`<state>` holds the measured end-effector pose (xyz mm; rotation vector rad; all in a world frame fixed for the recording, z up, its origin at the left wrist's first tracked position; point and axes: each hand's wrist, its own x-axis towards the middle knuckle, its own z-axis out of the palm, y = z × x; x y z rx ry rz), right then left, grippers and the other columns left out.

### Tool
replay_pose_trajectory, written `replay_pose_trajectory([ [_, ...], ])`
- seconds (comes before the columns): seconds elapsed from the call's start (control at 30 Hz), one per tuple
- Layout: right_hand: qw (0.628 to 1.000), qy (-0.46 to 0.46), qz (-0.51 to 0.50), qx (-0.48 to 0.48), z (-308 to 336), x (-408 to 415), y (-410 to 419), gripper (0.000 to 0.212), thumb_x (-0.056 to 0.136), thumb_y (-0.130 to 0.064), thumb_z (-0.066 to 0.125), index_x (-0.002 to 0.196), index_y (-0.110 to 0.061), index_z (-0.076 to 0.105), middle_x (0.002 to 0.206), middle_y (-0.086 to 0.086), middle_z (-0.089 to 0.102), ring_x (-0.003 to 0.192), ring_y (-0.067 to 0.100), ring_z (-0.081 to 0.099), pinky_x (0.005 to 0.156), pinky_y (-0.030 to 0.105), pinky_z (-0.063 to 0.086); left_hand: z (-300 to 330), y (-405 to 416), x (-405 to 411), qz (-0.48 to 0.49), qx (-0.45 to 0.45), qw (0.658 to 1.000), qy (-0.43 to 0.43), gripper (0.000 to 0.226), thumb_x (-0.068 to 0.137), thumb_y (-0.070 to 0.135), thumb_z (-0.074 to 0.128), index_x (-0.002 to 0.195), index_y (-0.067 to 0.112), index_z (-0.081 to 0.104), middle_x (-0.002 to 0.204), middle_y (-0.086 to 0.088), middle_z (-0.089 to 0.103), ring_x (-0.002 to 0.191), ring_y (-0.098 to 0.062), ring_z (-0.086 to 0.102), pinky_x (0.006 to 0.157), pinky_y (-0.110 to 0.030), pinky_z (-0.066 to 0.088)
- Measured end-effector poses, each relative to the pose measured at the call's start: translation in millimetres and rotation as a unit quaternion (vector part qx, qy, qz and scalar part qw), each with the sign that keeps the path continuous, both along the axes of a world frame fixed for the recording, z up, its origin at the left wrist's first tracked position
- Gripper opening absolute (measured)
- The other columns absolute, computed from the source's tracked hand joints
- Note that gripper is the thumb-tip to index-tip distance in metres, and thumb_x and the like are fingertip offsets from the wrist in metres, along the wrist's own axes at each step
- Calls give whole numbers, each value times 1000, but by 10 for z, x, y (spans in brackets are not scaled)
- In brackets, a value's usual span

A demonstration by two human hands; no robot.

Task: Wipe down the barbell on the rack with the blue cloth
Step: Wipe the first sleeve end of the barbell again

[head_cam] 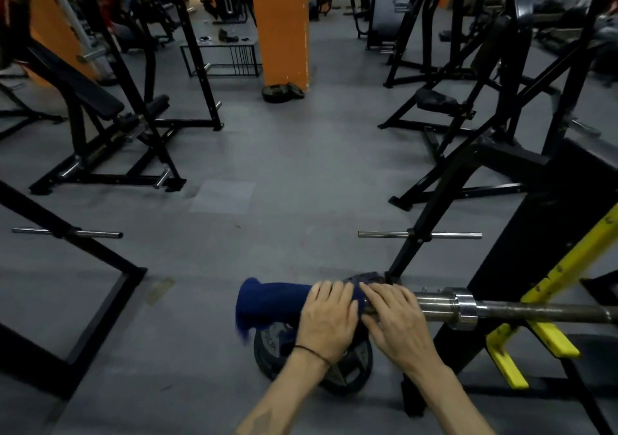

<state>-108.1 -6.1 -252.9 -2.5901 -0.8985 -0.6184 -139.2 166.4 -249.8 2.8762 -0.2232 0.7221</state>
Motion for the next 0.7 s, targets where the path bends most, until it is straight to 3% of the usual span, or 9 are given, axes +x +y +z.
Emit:
replay_pose_trajectory([
  [0.13, 999, 22, -20, -24, -46, -34, -96, 82, 73, -29, 88, 144, -14, 51, 136, 8, 58, 124, 26, 56, 118, 40, 28, -47, 979, -202, 35, -11, 998, -48, 31, 98, 35, 48, 107, 9, 63, 96, -8, 63, 90, -28, 55, 92, -41, 41],
  [0.2, 999, 27, -35, -9, -70, -49, -30, 87, 66, -24, 93, 141, -14, 49, 133, 8, 57, 122, 26, 54, 117, 41, 29, -13, 1267, -231, 122, -13, 992, -18, 32, 98, 32, 43, 94, 8, 64, 87, -10, 61, 84, -31, 56, 89, -44, 43],
  [0.27, 999, 19, -46, 20, -82, -39, 50, 85, 60, -16, 95, 133, -15, 52, 125, 7, 56, 118, 25, 50, 112, 42, 32, 5, 1055, -149, 187, -5, 982, -2, 27, 95, 24, 41, 82, 12, 61, 80, -10, 56, 77, -34, 54, 91, -50, 45],
  [0.33, 998, 17, -48, 37, -91, -24, 78, 81, 56, -10, 95, 127, -14, 56, 122, 7, 56, 116, 26, 50, 108, 42, 36, 24, 508, -58, 121, 15, 992, 13, 22, 93, 19, 44, 82, 14, 62, 80, -9, 56, 77, -33, 53, 98, -55, 42],
  [0.4, 998, 1, -38, 46, -126, -1, 42, 77, 56, -2, 92, 126, -10, 61, 122, 8, 59, 117, 29, 53, 110, 42, 36, 53, -93, -17, 47, 2, 998, 31, 19, 96, 23, 46, 95, 16, 63, 90, -5, 60, 86, -28, 54, 106, -51, 40],
  [0.5, 999, -14, -32, 28, -141, -20, -27, 77, 57, 8, 83, 131, -3, 64, 125, 12, 63, 121, 31, 54, 120, 41, 28, 128, -249, 1, 0, -12, 1000, 14, 22, 99, 30, 45, 106, 18, 63, 94, 0, 60, 87, -21, 56, 97, -39, 44],
  [0.6, 999, -13, -33, -8, -165, -60, -61, 70, 76, -18, 80, 142, -8, 57, 131, 7, 62, 126, 30, 55, 121, 46, 27, 0, 494, -70, 14, 8, 998, -54, 29, 98, 30, 48, 106, 12, 68, 95, -5, 65, 86, -26, 59, 91, -40, 45],
  [0.7, 998, -13, -49, -27, -173, -36, -119, 61, 95, -49, 53, 143, -10, 56, 137, 7, 58, 130, 29, 54, 119, 51, 30, -64, 1186, -203, 80, 2, 994, -73, 36, 97, 28, 46, 105, 4, 72, 101, -13, 69, 94, -31, 60, 98, -44, 42],
])
